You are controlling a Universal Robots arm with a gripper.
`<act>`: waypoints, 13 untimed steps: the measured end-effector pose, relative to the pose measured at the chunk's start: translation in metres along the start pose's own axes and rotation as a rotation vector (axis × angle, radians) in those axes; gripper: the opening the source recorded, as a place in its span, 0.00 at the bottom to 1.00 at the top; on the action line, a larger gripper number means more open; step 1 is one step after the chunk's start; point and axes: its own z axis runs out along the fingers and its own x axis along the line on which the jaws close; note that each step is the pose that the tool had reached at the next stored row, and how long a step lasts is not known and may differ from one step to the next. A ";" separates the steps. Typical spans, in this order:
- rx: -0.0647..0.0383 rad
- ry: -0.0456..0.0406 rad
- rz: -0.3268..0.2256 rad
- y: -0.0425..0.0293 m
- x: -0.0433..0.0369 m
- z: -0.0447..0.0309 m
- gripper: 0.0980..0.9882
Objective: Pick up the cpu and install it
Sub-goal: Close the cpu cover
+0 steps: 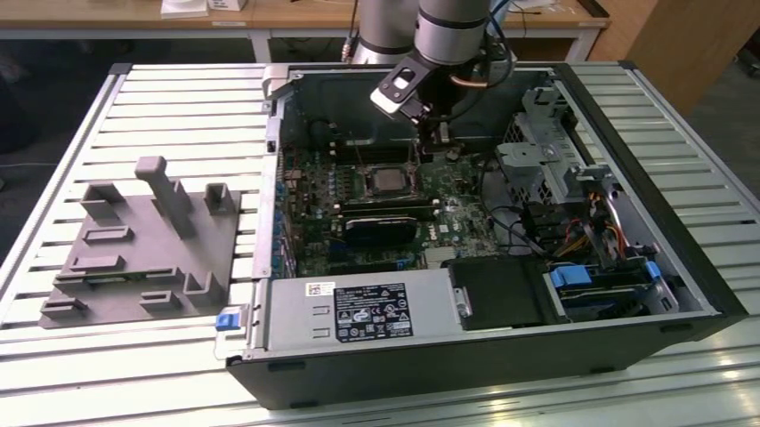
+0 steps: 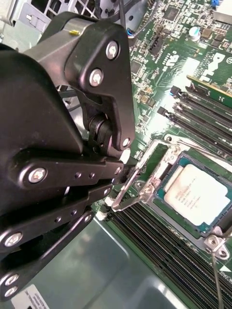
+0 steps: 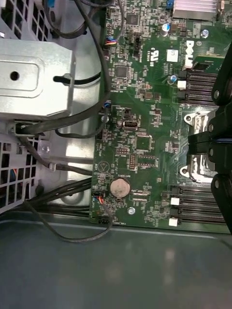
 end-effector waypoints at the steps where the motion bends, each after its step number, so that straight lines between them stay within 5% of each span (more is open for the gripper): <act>1: 0.000 -0.0001 0.000 -0.0009 0.0000 0.0000 0.01; 13: 0.001 -0.0001 0.000 -0.0130 0.0007 0.0024 0.01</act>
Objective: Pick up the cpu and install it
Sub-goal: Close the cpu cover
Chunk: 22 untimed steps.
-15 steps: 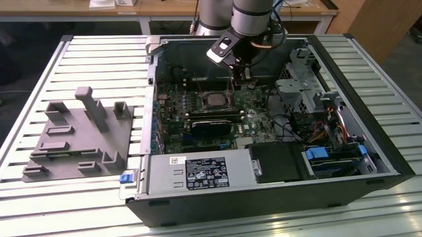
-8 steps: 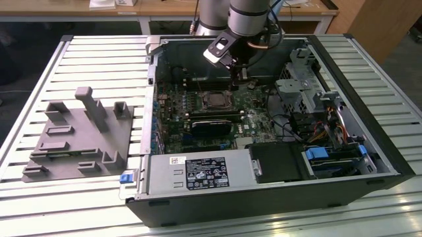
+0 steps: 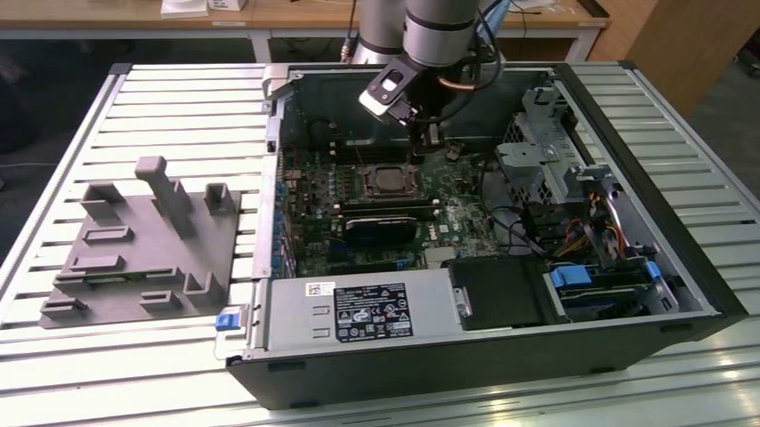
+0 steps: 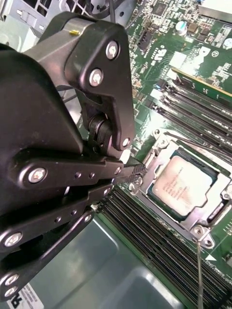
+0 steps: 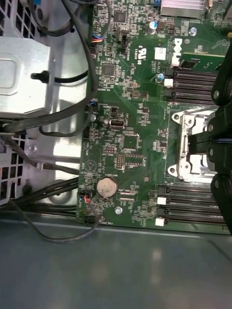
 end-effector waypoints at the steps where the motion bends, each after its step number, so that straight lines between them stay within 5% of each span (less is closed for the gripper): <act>1: 0.000 -0.0001 0.000 -0.0007 0.0000 0.0001 0.01; 22: 0.001 0.0002 0.000 -0.0237 0.0014 0.0008 0.01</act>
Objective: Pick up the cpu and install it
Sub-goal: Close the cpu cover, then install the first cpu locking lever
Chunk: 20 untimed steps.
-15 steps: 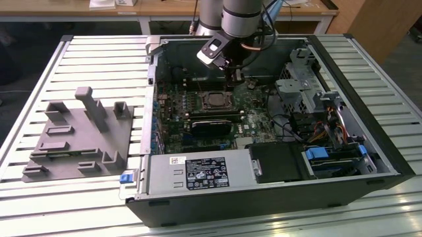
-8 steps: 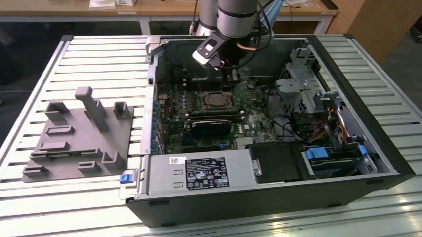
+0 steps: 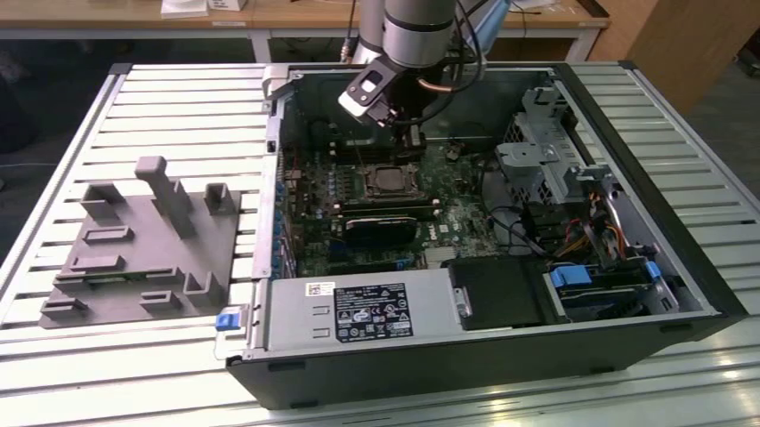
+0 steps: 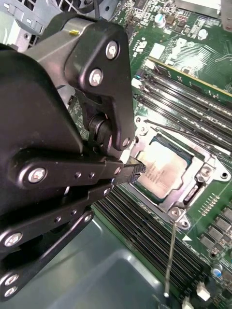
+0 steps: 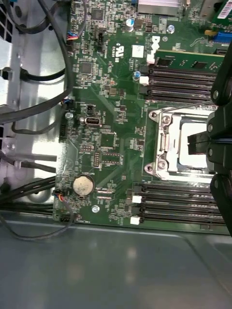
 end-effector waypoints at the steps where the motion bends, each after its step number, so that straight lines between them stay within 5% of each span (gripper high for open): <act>1: 0.000 -0.0001 0.000 -0.0009 0.0001 0.0000 0.01; 20: 0.000 -0.0001 0.000 -0.0092 0.0005 0.0001 0.01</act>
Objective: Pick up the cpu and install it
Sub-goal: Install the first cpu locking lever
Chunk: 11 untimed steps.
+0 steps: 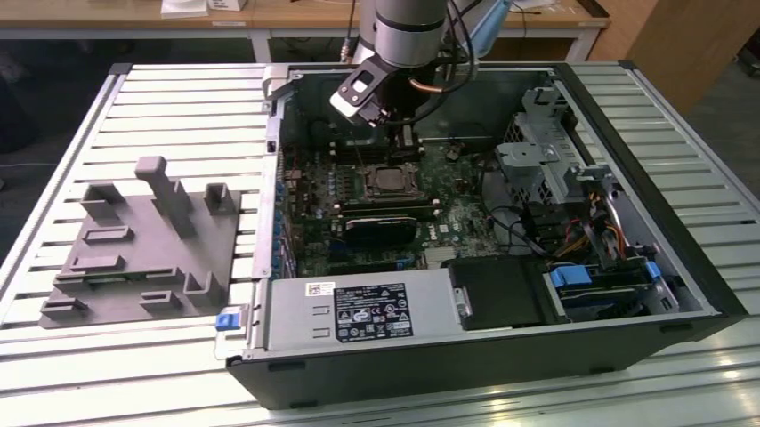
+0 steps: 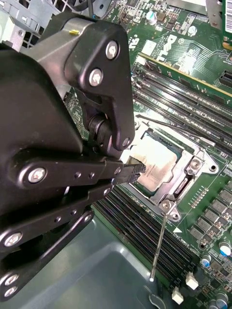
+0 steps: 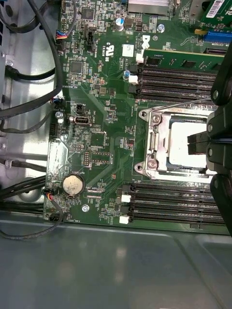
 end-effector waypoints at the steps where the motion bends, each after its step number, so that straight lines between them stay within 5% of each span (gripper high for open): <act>1: 0.000 -0.0001 0.000 0.0000 0.0000 0.0000 0.01; 11: 0.000 -0.0001 0.000 0.0000 0.0000 -0.0122 0.01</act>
